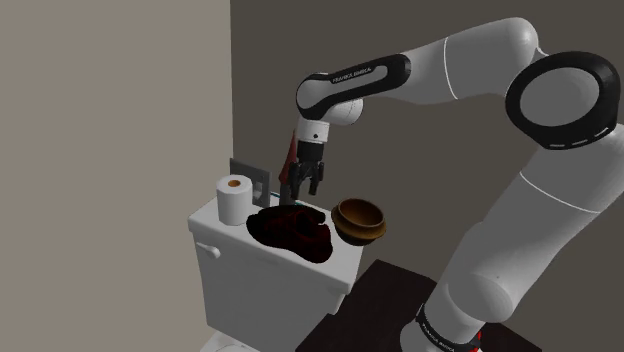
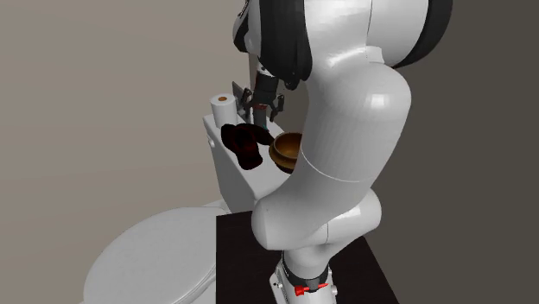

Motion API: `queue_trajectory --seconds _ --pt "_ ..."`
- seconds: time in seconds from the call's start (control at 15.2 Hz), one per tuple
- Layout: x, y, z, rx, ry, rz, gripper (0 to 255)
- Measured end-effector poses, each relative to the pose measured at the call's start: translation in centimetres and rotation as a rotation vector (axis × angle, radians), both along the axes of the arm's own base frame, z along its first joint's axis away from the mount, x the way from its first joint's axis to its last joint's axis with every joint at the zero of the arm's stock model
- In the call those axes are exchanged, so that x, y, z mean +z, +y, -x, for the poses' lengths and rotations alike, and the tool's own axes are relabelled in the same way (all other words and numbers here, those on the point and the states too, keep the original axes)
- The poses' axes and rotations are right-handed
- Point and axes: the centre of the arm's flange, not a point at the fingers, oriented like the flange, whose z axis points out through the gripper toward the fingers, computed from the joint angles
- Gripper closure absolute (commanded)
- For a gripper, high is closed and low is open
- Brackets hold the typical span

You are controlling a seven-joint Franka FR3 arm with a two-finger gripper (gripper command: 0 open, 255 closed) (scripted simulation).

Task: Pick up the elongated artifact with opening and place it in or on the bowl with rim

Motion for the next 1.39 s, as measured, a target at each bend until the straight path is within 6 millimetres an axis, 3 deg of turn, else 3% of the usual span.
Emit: queue_trajectory --seconds 0.13,0.33,0.79,0.86,1.39 --pt "-2.5 0.3 -0.5 -0.011 0.011 0.001 0" --pt "-4.6 0.2 -0.3 -0.014 0.014 0.002 0" --pt "-5.8 0.2 -0.3 -0.014 0.024 0.004 0" --pt "-5.9 0.2 -0.3 -0.017 0.026 0.005 255" --pt "-6.3 0.3 -0.4 -0.022 0.033 0.003 255"
